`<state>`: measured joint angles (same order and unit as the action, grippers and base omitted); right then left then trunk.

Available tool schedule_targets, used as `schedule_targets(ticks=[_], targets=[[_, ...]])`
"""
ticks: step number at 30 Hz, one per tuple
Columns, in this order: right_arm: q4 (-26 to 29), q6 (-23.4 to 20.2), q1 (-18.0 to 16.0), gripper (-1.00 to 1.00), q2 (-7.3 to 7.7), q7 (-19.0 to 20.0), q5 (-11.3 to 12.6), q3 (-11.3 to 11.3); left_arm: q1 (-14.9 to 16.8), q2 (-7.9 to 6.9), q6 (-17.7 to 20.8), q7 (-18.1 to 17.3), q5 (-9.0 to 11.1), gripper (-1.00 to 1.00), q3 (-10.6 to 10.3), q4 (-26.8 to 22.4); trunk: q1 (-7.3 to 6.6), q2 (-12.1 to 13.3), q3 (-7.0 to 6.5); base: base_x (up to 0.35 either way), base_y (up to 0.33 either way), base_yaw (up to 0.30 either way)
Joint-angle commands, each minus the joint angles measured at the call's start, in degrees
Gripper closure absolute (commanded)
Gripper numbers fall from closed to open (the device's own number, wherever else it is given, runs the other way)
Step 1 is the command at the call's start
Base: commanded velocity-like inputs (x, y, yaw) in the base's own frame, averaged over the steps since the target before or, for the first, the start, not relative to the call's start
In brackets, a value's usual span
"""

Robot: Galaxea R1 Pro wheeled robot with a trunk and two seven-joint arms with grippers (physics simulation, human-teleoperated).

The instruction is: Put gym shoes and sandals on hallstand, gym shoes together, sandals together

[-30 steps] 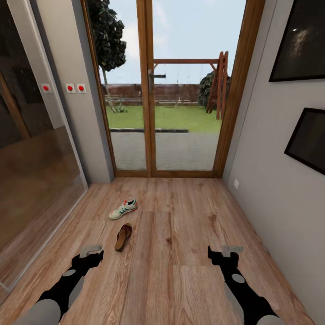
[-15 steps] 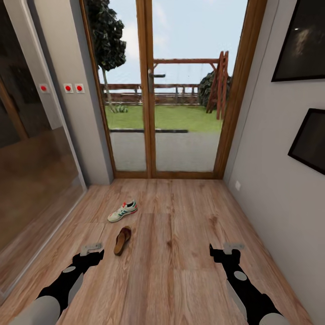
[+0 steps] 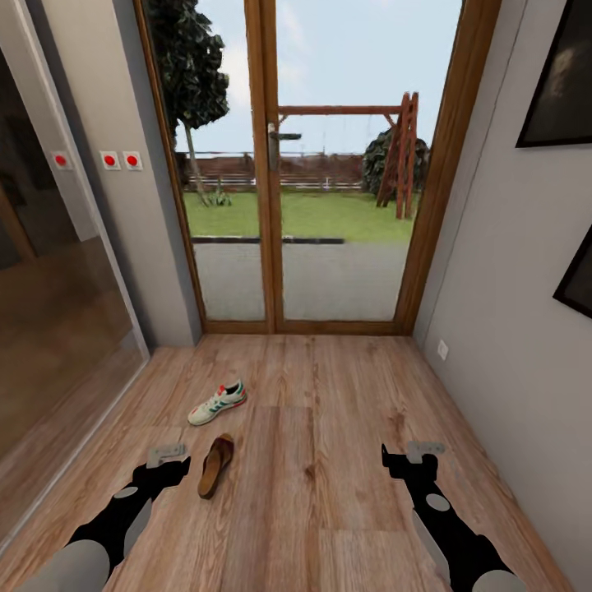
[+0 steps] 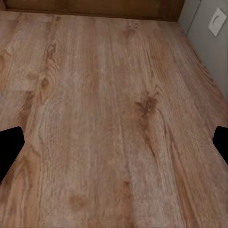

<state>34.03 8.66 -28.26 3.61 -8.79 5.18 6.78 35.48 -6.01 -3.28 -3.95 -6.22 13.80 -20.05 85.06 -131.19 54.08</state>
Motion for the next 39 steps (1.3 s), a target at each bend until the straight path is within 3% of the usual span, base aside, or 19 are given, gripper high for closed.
schedule_targets(ticks=[1,7,16,39], targets=[[0.0,0.2,0.0,-1.0,0.08,-0.4,0.5,0.5,0.1,0.03,-0.2,-0.6,-0.6,-1.0,0.5,0.0,0.02,0.0,0.05,0.334,0.0,0.0],[-0.1,0.2,0.0,-1.0,0.02,-0.4,0.5,0.5,0.1,-0.02,-0.2,-2.8,-0.7,-1.0,0.4,0.0,0.02,0.0,0.05,0.33,0.063,-0.002],[-0.1,0.2,0.0,-1.0,0.0,-0.4,0.5,0.5,0.1,0.03,-0.3,-3.1,-0.7,-1.0,0.4,0.1,0.02,0.0,0.05,0.235,0.205,-0.186],[0.0,0.1,0.0,-1.0,-0.02,-0.4,0.5,0.5,0.0,0.05,-0.3,-4.4,-0.8,-1.0,0.4,0.1,0.02,0.0,0.05,0.022,0.025,-0.058]])
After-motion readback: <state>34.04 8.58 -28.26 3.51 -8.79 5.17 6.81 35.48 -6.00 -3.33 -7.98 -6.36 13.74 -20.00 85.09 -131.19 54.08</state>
